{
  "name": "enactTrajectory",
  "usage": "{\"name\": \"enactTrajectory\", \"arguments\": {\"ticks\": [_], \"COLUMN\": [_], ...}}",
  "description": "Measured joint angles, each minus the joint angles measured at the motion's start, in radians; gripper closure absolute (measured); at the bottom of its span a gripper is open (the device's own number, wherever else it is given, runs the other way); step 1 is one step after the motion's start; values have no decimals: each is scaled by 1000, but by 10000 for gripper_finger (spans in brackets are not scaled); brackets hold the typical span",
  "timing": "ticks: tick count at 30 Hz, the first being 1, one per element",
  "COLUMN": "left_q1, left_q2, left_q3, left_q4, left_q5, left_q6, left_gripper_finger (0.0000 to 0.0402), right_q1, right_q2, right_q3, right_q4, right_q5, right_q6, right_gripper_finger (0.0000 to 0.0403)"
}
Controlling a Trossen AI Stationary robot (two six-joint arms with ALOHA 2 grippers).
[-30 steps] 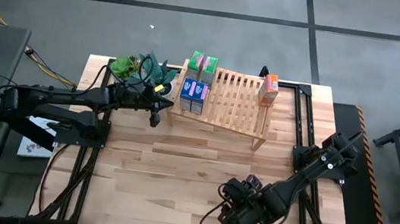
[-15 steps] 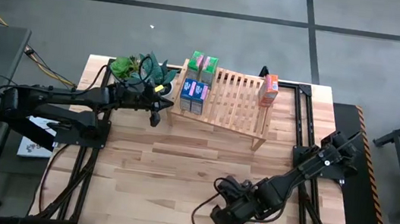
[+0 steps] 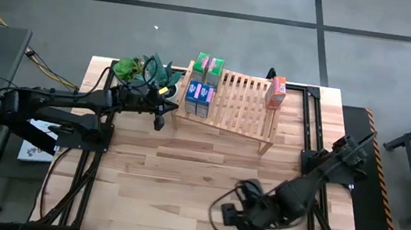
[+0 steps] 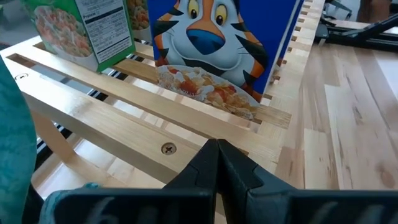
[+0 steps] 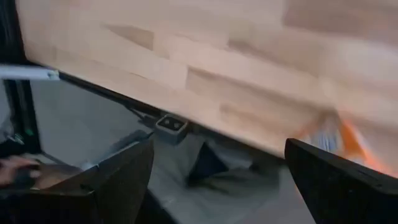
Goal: Stack cereal on shelf
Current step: Put the orange cereal box on the shelf aligned with the other orange cereal box
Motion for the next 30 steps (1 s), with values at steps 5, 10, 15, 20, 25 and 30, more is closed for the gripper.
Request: {"name": "enactTrajectory", "arguments": {"ticks": [5,10,15,20,25,30], "left_q1": [0,0,0,0,0,0], "left_q2": [0,0,0,0,0,0], "left_q3": [0,-1,-1,-1,-1,-1], "left_q4": [7,57,86,78,79,79], "left_q5": [0,0,0,0,7,8], "left_q6": [50,80,79,78,69,49], "left_gripper_finger": [402,402,402,401,402,401], "right_q1": [79,127,147,197,187,153], "right_q2": [-1,11,35,85,132,197], "right_q3": [61,61,61,61,61,61], "right_q4": [-127,-139,-174,-218,-181,-130], "right_q5": [-8,-50,-206,-365,-127,-197], "right_q6": [285,318,356,431,392,375], "right_gripper_finger": [49,49,49,49,49,49]}}
